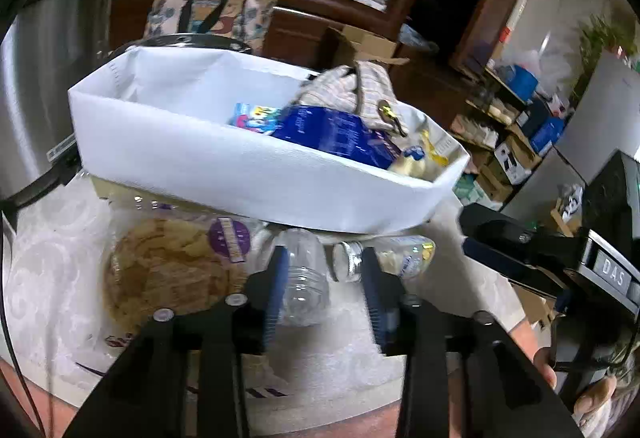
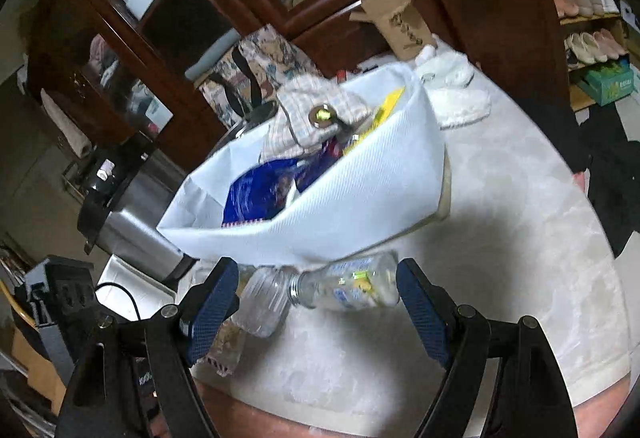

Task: Organize objects
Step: 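Grasp the clear plastic cup with the left gripper and lift it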

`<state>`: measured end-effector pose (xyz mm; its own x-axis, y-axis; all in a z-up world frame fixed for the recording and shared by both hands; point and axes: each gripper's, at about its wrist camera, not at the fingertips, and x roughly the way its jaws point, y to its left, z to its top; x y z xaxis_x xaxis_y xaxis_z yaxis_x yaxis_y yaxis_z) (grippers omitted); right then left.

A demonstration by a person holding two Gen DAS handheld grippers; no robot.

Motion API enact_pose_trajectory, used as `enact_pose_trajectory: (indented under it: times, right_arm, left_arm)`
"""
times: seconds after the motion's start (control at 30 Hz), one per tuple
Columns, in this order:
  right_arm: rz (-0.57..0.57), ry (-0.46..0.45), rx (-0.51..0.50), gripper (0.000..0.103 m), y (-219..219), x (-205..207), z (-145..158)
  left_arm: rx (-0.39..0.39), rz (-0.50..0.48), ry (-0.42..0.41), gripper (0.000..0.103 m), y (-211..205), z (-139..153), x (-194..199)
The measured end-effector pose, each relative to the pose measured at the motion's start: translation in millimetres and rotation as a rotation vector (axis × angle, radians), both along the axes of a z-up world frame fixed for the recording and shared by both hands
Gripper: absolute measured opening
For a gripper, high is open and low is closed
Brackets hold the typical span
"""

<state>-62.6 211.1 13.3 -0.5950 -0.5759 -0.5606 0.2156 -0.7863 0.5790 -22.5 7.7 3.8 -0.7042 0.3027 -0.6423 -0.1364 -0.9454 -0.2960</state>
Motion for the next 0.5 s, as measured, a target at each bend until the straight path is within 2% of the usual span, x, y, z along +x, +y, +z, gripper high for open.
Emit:
enact_pose_trajectory:
  times: [0.1,0.3,0.5]
  right_arm:
    - [0.001,-0.02,-0.011,0.082,1.7,-1.2,-2.7]
    - [-0.013,-0.037,-0.034,0.082,7.8,-2.0,-5.3]
    - [0.014,-0.043,0.038,0.082,-8.5,-1.7,-7.9]
  left_arm:
    - [-0.049,0.027,-0.019,0.041,2.8,-3.9,-4.8]
    - [-0.066,0.032,-0.077,0.041,1.9,-16.6,-13.9]
    - [-0.116,0.012,-0.095,0.045,12.5,-24.7,-17.3]
